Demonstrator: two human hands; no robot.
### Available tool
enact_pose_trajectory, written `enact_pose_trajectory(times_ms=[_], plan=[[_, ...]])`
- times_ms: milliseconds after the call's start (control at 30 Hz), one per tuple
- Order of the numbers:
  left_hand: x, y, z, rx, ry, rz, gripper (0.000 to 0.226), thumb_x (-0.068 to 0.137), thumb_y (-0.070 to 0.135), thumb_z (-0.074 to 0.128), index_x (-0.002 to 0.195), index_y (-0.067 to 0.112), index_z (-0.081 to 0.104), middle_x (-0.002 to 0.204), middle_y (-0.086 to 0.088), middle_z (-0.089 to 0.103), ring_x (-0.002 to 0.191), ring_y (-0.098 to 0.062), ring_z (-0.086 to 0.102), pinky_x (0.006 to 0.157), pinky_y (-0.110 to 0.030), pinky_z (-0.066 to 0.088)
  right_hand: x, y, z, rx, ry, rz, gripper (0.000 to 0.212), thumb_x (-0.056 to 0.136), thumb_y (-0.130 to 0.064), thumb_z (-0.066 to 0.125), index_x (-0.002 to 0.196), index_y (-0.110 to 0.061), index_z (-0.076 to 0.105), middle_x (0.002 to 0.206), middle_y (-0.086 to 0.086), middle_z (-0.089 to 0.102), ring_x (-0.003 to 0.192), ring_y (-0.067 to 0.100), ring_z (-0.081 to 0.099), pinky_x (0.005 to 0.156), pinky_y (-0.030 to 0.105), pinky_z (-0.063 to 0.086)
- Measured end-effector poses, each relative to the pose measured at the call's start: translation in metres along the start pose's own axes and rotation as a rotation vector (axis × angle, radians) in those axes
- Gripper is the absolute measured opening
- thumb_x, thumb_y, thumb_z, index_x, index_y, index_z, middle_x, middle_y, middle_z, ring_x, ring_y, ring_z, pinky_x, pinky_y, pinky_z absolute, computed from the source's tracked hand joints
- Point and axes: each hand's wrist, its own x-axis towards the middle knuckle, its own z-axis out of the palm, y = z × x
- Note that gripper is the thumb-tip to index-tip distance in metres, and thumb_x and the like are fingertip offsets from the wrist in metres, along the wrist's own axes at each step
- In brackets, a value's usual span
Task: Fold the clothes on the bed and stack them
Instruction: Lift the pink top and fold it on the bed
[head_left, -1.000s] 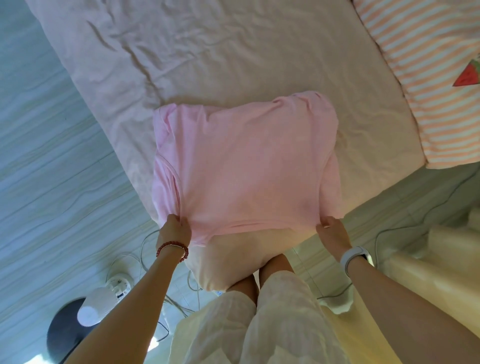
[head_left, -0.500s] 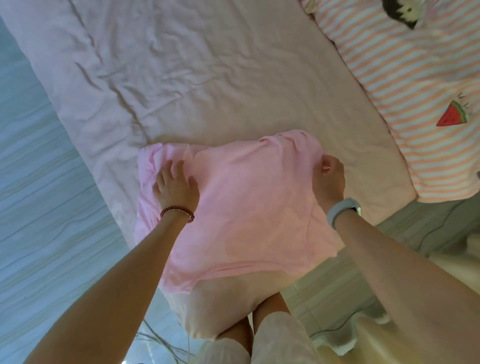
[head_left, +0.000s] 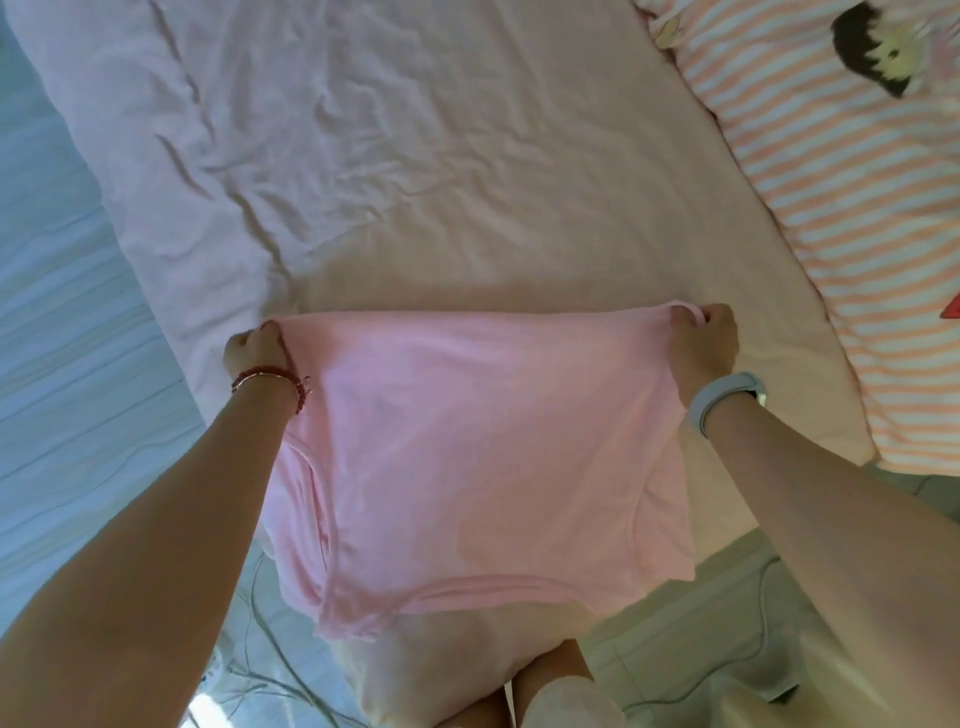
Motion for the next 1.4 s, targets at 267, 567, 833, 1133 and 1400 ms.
enact_pose_trajectory(times_ms=[267, 567, 833, 1133, 1400], plan=[[-0.007, -0.006, 0.001, -0.034, -0.066, 0.066, 0.056, 0.086, 0.028, 0.055, 0.136, 0.013, 0.033, 0.127, -0.009, 0.05, 0.11, -0.026, 0.049, 0.092, -0.034, 0.039, 0.002, 0.003, -0.007, 0.131, -0.228, 0.104, 0.051, 0.086, -0.033, 0.06, 0.127, -0.007, 0.044, 0.11, 0.003, 0.049, 0.096, 0.019, 0.048, 0.08, 0.027, 0.037], [-0.107, -0.054, 0.04, 0.87, -0.21, 0.981, 0.067, 0.086, 0.057, 0.045, 0.145, 0.04, 0.017, 0.157, -0.001, 0.006, 0.143, -0.031, 0.002, 0.108, -0.059, -0.001, -0.033, 0.034, -0.026, 0.02, -0.372, 0.212, 0.047, 0.088, -0.037, 0.057, 0.118, -0.001, 0.053, 0.103, 0.01, 0.055, 0.089, 0.026, 0.052, 0.068, 0.03, 0.04], [-0.102, -0.062, 0.061, 1.103, -0.539, 0.792, 0.069, 0.088, 0.056, 0.037, 0.142, 0.047, -0.005, 0.153, 0.008, -0.023, 0.141, -0.026, -0.018, 0.108, -0.062, 0.007, -0.067, 0.037, -0.043, -0.019, -0.475, 0.005, 0.016, 0.088, -0.019, 0.055, 0.104, -0.019, 0.052, 0.102, 0.005, 0.06, 0.08, 0.017, 0.056, 0.073, 0.033, 0.047], [-0.089, -0.02, -0.007, 0.108, -0.723, 0.239, 0.019, 0.096, 0.021, 0.047, 0.105, 0.013, 0.061, 0.112, -0.008, 0.059, 0.102, -0.022, 0.055, 0.079, -0.028, 0.041, -0.151, -0.021, -0.009, -0.067, -0.761, -0.331, 0.055, 0.093, -0.01, 0.042, 0.145, -0.015, 0.025, 0.136, 0.004, 0.045, 0.124, 0.018, 0.044, 0.092, 0.018, 0.033], [-0.065, -0.074, -0.081, -0.404, -0.671, -0.236, 0.036, 0.096, 0.045, 0.04, 0.101, 0.014, 0.059, 0.095, -0.004, 0.062, 0.089, -0.023, 0.058, 0.09, -0.04, 0.044, -0.254, -0.064, 0.057, 0.018, -1.128, -0.246, 0.047, 0.091, -0.009, 0.05, 0.136, -0.02, 0.042, 0.103, 0.005, 0.061, 0.093, 0.017, 0.059, 0.086, 0.024, 0.047]])
